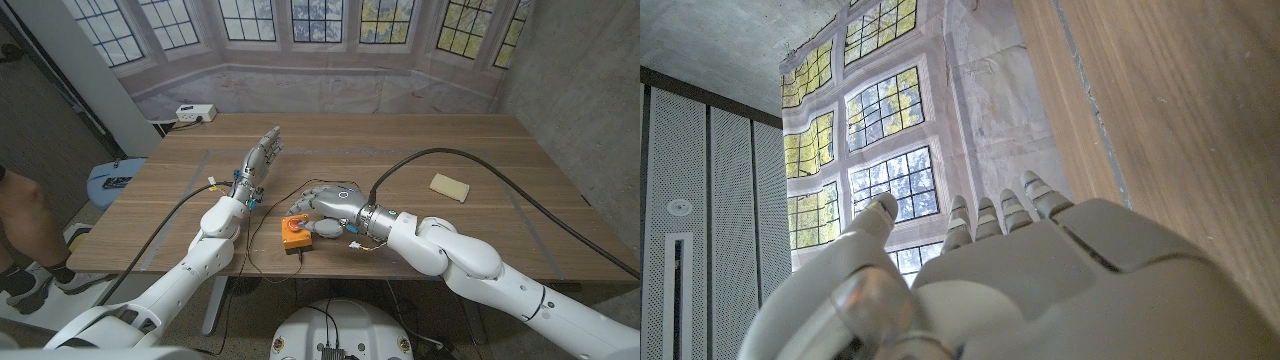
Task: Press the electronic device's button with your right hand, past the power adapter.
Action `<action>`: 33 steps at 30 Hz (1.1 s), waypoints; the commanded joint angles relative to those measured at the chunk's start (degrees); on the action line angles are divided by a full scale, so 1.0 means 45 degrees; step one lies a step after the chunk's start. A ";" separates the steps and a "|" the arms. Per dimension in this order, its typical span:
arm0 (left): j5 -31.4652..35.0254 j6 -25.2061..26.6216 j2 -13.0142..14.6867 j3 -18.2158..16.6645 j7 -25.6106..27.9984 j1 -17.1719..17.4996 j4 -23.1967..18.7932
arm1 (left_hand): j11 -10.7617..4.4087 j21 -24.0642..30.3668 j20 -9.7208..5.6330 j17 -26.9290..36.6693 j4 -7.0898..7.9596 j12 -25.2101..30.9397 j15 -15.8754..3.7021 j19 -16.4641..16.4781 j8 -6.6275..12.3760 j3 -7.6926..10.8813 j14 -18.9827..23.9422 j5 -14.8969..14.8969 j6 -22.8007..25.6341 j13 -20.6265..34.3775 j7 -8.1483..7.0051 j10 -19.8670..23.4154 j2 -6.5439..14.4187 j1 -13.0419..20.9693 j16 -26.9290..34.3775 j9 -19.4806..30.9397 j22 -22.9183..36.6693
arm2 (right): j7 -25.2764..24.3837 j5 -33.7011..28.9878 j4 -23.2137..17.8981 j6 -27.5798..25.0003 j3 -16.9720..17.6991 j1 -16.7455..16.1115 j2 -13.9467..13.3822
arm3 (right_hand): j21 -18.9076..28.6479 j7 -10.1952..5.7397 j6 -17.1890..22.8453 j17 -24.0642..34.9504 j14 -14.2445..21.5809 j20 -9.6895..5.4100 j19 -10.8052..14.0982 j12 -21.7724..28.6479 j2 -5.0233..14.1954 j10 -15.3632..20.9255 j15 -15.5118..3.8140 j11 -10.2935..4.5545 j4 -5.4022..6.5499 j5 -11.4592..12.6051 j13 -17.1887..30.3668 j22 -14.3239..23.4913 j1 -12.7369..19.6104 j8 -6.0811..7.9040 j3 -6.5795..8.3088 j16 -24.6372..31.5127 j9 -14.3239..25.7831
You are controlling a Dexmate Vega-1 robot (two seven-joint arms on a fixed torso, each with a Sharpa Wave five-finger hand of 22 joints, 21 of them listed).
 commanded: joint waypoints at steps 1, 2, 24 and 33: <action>-0.0012 0.0064 0.0036 -0.0006 -0.0008 -0.0003 -0.0024 | 0.0026 0.0082 0.0003 0.0038 0.0021 0.0048 0.0019 0.0096 0.0029 0.0088 -0.0011 0.0004 0.0099 0.0023 -0.0014 0.0112 0.0017 -0.0159 0.0021 0.0069 0.0070 | -0.0138 0.0727 0.0188 0.0180 0.0252 0.0127 0.0082 | 0.0070 0.0098 0.0093 0.0009 0.0103 -0.0523 0.0141 -0.0020 -0.0062 0.0051 -0.1115 0.0018 -0.0020 -0.0006 -0.0002 0.0048 0.0079 -0.0008 -0.0048 0.0085 0.0030; -0.0005 0.0074 0.0038 -0.0006 0.0007 -0.0003 -0.0028 | 0.0048 0.0082 0.0001 0.0037 0.0018 0.0046 0.0018 0.0095 0.0029 0.0090 -0.0011 0.0004 0.0101 0.0023 -0.0006 0.0106 0.0016 -0.0160 0.0021 0.0069 0.0070 | -0.0157 0.0791 0.0202 0.0195 0.0273 0.0133 0.0079 | 0.0072 0.0097 0.0092 0.0009 0.0102 -0.0528 0.0148 -0.0021 -0.0064 0.0050 -0.1119 0.0019 -0.0020 -0.0006 -0.0002 0.0048 0.0079 -0.0009 -0.0050 0.0084 0.0030; 0.0085 0.0548 0.0175 -0.0028 0.0421 0.0020 -0.0467 | 0.0032 0.0081 0.0002 0.0037 -0.0011 0.0044 0.0014 0.0095 0.0027 0.0117 -0.0012 0.0003 0.0096 0.0023 -0.0008 0.0110 0.0010 -0.0189 0.0022 0.0070 0.0070 | -0.0304 0.2008 0.0450 -0.0109 0.0681 0.0397 0.0149 | 0.0098 0.0113 0.0162 -0.0007 0.0218 -0.0549 0.0267 -0.0017 -0.0108 0.0103 -0.1129 0.0036 -0.0052 -0.0004 -0.0001 0.0047 0.0120 0.0000 -0.0095 0.0116 0.0032; -0.0026 0.0882 0.0289 -0.0070 0.0421 -0.0063 -0.0673 | 0.0010 0.0081 0.0003 0.0037 -0.0022 0.0049 0.0011 0.0095 0.0027 0.0129 -0.0010 0.0002 0.0094 0.0023 -0.0010 0.0124 0.0010 -0.0199 0.0022 0.0070 0.0070 | -0.0120 0.2598 0.0429 -0.0403 0.0765 0.0543 0.0236 | 0.0098 0.0187 0.0211 -0.0015 0.0255 -0.0556 0.0300 0.0001 -0.0126 0.0171 -0.1123 0.0062 -0.0066 -0.0005 0.0000 0.0047 0.0143 0.0011 -0.0113 0.0123 0.0033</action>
